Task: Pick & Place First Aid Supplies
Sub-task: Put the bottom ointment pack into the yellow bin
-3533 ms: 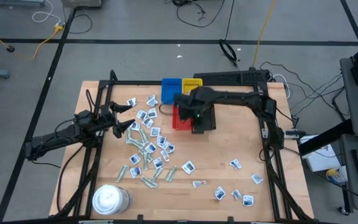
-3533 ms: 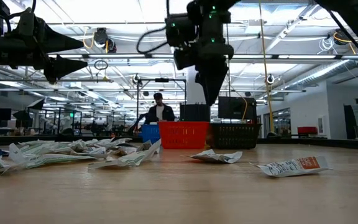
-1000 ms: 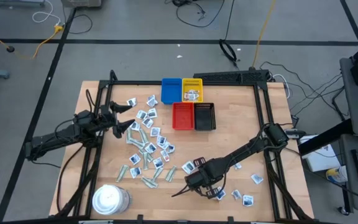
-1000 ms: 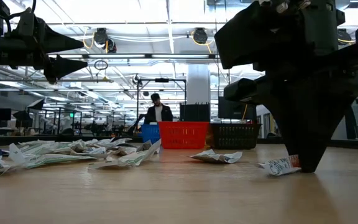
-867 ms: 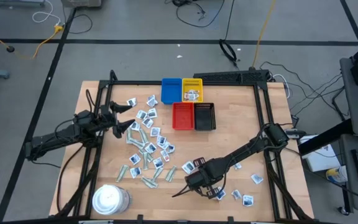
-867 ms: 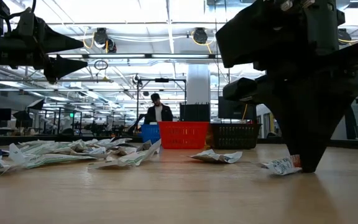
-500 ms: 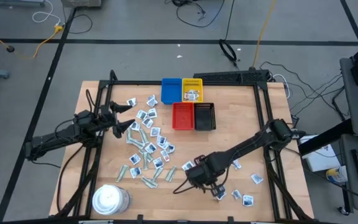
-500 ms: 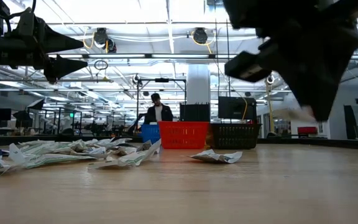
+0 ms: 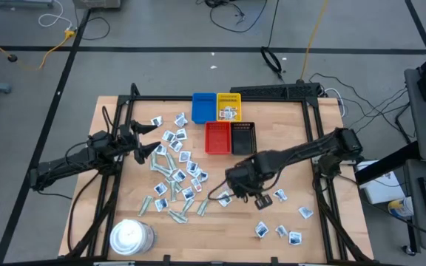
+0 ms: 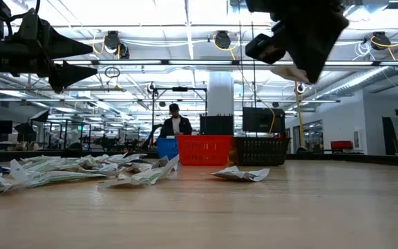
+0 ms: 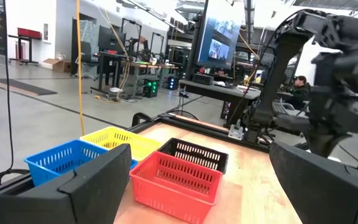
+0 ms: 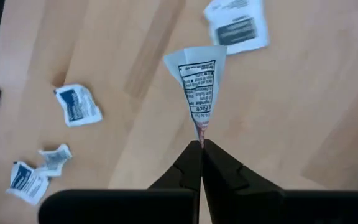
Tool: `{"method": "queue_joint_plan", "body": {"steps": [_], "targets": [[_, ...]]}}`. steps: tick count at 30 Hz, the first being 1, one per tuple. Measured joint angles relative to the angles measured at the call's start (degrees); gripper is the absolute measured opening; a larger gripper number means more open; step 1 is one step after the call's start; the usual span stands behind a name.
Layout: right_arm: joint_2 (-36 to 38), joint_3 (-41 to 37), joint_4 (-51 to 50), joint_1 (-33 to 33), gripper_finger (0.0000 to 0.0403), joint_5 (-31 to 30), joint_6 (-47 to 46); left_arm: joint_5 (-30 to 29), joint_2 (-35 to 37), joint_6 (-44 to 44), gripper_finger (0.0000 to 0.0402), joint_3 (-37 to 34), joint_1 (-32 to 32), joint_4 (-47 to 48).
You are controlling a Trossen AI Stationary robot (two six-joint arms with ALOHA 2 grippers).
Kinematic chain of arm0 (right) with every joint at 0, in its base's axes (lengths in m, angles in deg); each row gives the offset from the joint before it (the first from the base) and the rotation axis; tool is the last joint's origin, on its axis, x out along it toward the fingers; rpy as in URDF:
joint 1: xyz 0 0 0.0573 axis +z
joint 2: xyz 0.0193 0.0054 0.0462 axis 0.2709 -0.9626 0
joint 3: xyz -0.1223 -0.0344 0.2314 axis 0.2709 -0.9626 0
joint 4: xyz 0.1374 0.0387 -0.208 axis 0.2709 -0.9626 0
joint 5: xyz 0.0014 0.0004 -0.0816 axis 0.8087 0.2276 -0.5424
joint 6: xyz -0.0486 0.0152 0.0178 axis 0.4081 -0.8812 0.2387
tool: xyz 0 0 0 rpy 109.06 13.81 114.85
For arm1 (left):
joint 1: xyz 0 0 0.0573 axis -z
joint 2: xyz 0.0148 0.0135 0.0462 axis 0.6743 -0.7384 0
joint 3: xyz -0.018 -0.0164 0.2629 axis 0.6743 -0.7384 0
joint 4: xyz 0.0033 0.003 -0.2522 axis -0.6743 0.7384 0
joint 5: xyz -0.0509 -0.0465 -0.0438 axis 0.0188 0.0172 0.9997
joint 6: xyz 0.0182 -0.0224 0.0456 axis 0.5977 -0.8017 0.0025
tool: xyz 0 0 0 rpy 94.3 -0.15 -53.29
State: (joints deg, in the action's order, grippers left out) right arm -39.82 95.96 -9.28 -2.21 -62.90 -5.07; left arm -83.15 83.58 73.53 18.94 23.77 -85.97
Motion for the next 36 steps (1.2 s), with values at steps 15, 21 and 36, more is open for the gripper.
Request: {"method": "queue_joint_plan", "body": {"steps": [15, 21, 36], "targets": [[0.45, 0.02, -0.82, -13.29, 0.0, -0.37, 0.35, -0.02, 0.02, 0.0, 0.039, -0.02, 0.0, 0.0], [0.45, 0.02, -0.78, -22.76, 0.0, -0.57, 0.34, -0.02, 0.02, 0.0, 0.039, -0.02, 0.01, 0.0], [0.45, 0.02, -0.41, -43.59, 0.0, -10.58, -0.18, -0.02, 0.01, -0.01, 0.039, -0.01, 0.01, 0.0]]}}
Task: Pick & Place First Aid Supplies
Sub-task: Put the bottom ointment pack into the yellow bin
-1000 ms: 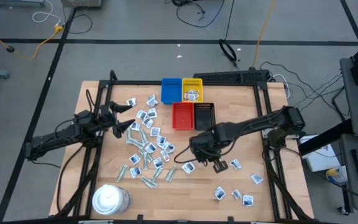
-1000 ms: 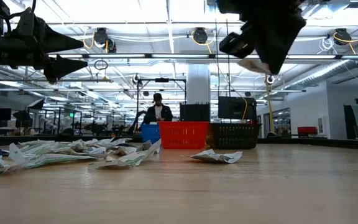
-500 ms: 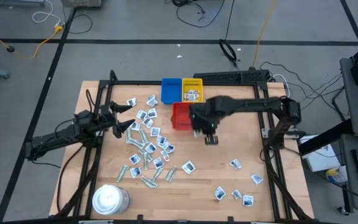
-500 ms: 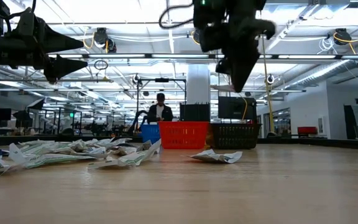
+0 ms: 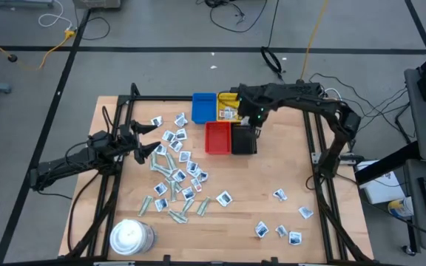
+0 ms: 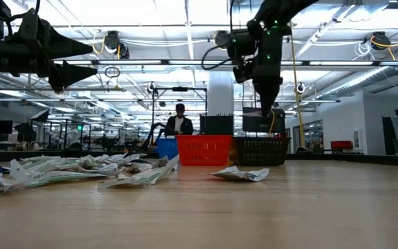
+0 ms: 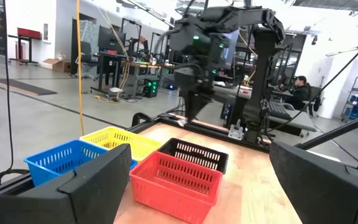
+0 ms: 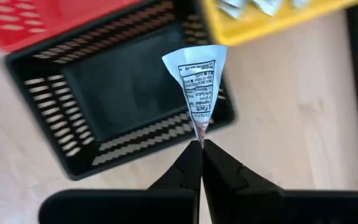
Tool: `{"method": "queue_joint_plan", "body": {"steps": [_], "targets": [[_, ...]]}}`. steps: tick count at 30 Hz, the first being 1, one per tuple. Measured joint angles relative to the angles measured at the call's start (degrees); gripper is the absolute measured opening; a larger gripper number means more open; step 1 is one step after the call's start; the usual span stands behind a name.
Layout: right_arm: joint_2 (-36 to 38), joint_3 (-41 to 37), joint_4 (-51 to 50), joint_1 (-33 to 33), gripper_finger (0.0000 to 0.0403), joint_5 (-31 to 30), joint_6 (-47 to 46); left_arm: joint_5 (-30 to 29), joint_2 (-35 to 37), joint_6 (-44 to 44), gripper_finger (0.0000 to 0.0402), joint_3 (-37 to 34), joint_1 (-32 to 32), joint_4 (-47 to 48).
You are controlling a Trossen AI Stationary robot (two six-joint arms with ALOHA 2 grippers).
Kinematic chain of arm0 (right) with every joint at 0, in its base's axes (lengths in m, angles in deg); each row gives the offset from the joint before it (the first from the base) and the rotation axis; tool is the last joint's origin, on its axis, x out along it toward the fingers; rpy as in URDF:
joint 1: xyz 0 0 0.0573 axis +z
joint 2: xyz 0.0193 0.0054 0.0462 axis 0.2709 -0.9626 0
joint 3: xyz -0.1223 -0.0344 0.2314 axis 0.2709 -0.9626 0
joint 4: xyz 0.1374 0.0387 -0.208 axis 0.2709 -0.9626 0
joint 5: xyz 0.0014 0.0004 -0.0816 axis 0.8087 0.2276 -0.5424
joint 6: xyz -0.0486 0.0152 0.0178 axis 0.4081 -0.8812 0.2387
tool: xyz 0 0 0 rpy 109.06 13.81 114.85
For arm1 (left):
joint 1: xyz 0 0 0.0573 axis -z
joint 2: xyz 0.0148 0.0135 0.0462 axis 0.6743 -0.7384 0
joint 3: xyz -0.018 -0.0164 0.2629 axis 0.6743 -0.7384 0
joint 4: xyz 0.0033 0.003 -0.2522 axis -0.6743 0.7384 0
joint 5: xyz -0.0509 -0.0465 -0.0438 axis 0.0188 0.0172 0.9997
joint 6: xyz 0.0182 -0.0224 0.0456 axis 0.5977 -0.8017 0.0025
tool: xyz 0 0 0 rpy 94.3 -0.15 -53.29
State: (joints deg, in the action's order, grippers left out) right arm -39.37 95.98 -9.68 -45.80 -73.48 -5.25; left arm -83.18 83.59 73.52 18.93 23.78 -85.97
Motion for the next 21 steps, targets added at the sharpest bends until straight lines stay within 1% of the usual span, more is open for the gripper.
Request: {"method": "queue_joint_plan", "body": {"steps": [6, 11, 21], "targets": [[0.0, 0.0, 0.18, -5.44, 0.0, -0.02, -1.35, 0.0, 0.0, 0.0, 0.039, 0.01, -0.01, 0.0], [-0.26, 0.4, 3.31, -6.6, 0.0, 0.11, -0.98, 0.0, 0.01, -0.01, 0.039, -0.01, 0.01, 0.0], [-10.13, 14.49, 3.63, -5.51, 0.0, 0.21, -0.83, -0.02, 0.01, 0.0, 0.039, 0.0, 0.01, 0.0]]}}
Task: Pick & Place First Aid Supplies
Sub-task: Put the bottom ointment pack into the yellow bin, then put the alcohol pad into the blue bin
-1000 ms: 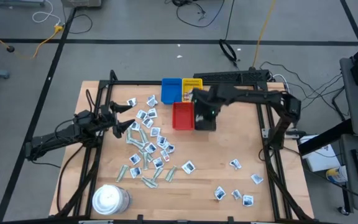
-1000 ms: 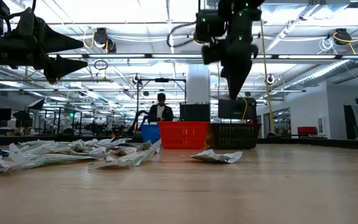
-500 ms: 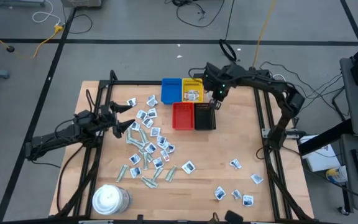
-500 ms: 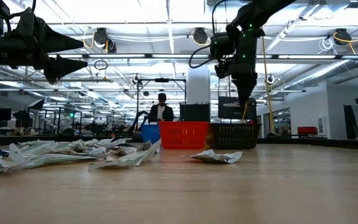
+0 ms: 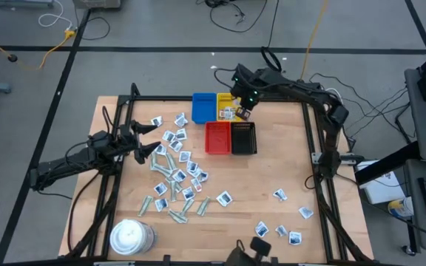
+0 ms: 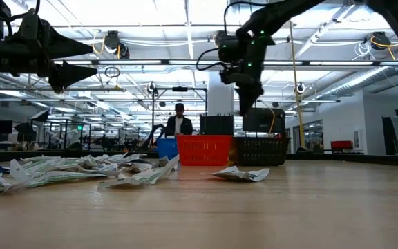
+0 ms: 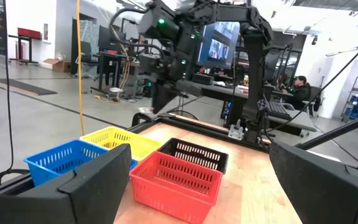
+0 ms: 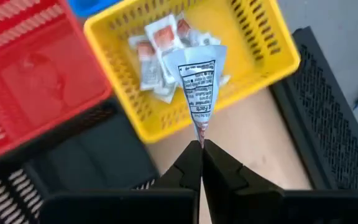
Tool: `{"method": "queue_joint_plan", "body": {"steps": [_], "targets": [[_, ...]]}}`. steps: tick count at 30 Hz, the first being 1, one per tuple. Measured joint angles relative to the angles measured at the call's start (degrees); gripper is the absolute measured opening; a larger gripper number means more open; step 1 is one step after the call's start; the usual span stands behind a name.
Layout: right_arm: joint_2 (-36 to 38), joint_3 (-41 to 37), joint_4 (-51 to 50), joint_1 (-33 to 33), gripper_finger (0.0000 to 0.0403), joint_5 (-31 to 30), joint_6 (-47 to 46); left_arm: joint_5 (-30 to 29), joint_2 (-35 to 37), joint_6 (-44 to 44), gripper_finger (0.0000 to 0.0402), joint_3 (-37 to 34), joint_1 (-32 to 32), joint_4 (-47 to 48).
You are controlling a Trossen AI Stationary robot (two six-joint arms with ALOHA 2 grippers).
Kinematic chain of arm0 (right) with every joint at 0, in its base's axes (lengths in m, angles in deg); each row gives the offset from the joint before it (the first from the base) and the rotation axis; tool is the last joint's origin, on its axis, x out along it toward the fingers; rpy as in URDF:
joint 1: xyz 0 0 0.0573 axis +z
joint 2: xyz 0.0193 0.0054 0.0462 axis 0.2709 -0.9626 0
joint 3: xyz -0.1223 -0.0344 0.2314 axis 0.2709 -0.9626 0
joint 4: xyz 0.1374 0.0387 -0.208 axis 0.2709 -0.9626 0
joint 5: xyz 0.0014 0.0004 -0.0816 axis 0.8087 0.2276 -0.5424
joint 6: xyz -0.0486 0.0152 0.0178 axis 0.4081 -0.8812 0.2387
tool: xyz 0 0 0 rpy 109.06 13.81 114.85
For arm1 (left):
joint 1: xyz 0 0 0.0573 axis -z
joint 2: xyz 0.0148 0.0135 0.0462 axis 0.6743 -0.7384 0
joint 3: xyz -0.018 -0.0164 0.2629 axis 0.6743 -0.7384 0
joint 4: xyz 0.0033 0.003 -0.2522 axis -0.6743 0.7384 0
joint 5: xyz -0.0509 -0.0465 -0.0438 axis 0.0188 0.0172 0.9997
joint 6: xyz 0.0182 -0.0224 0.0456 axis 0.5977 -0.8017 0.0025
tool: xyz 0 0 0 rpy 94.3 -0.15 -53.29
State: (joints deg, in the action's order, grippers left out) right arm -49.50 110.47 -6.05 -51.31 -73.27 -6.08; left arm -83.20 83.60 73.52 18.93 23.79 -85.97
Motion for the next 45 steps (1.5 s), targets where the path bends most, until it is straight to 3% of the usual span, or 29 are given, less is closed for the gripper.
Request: {"method": "queue_joint_plan", "body": {"steps": [11, 23, 32, 37, 45], "targets": [[-10.13, 16.02, -3.44, -0.39, 0.0, 1.54, 2.56, -0.02, 0.0, 0.01, 0.039, 0.01, 0.0, 0.0], [-17.54, 13.8, -1.77, 0.31, 0.0, 1.54, 4.29, -0.04, -0.02, 0.01, 0.039, 0.0, -0.01, 0.0], [-17.98, 11.08, 1.24, 2.09, 0.0008, 1.41, 8.7, -0.02, -0.02, 0.0, 0.039, 0.01, 0.0, 0.0], [-17.93, 11.08, 2.8, 2.34, 0.0034, 1.23, 8.89, -0.02, -0.02, 0.01, 0.039, -0.01, 0.0, 0.0], [-17.51, 11.07, 2.46, 2.34, 0.0131, 1.05, 10.98, -0.02, 0.0, 0.0, 0.039, 0.01, -0.01, 0.0]]}}
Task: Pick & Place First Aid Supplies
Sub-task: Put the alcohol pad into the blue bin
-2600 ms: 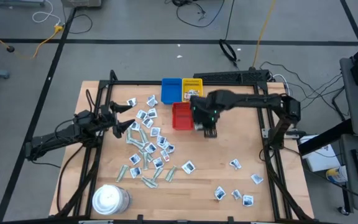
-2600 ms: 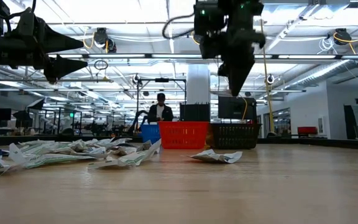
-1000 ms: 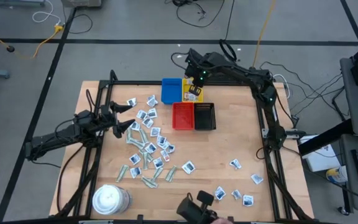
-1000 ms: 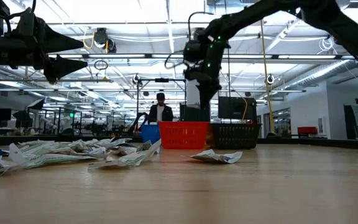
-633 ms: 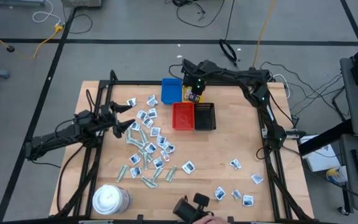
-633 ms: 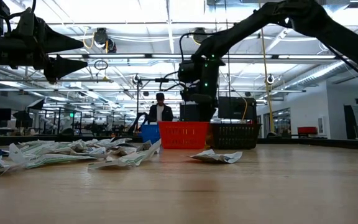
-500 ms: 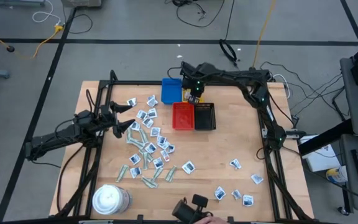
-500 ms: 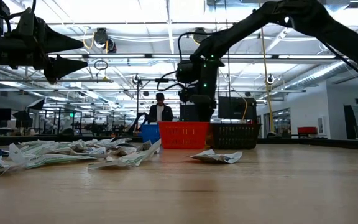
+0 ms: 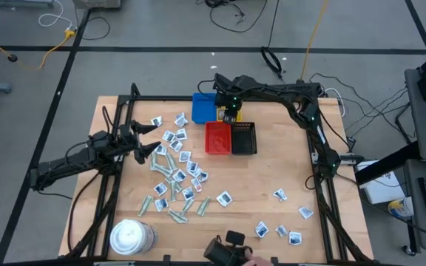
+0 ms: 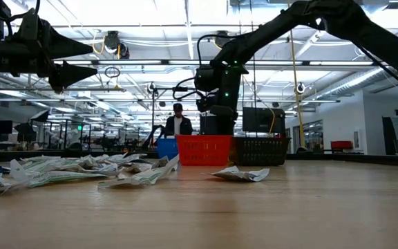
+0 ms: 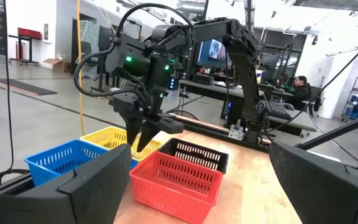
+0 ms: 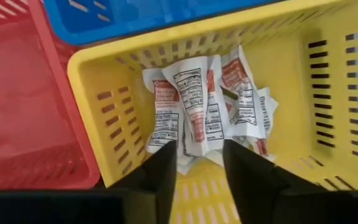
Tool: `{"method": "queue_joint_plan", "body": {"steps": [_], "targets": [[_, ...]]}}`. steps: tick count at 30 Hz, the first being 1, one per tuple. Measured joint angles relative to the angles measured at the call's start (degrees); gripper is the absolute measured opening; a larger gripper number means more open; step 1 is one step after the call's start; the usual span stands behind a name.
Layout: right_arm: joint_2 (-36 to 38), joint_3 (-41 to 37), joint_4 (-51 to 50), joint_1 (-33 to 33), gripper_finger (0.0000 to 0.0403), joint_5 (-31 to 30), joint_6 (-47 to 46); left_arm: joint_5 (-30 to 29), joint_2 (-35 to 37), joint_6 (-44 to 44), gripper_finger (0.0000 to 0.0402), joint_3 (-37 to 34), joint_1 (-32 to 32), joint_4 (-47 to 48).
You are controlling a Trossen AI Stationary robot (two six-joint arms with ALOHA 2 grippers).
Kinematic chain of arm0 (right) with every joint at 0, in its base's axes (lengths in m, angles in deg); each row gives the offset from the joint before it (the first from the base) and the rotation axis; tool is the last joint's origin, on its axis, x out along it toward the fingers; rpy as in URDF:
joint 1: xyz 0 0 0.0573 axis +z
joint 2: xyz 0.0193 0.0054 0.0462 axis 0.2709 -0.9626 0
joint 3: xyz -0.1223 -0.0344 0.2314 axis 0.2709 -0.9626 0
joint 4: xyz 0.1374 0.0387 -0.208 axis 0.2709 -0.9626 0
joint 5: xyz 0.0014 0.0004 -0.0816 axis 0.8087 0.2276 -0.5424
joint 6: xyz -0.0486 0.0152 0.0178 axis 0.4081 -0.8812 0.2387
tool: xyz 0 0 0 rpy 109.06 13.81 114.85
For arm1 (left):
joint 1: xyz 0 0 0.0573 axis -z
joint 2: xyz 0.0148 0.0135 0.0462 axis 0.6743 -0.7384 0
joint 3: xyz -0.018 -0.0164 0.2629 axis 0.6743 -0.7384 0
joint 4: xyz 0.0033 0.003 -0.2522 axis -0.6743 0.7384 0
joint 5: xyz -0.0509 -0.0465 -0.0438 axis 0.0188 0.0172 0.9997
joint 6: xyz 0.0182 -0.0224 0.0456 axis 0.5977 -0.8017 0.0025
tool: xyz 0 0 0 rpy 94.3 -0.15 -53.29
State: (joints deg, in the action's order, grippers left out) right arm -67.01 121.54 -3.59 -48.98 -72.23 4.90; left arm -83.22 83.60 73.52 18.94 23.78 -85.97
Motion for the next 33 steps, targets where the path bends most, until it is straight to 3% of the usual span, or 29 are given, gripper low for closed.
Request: {"method": "queue_joint_plan", "body": {"steps": [6, 19, 33], "targets": [[3.56, -0.01, 0.58, -0.08, 0.0159, -4.3, 2.69, 0.02, -0.02, -0.01, 0.039, 0.0, 0.01, 0.0], [11.62, 0.01, 2.61, 0.49, 0.0155, 0.65, -1.03, 0.04, 0.0, 0.01, 0.039, 0.0, 0.01, 0.0], [11.92, 0.01, 2.39, 0.77, 0.0156, 1.8, -1.13, 0.02, -0.01, 0.0, 0.039, 0.0, 0.01, 0.0]]}}
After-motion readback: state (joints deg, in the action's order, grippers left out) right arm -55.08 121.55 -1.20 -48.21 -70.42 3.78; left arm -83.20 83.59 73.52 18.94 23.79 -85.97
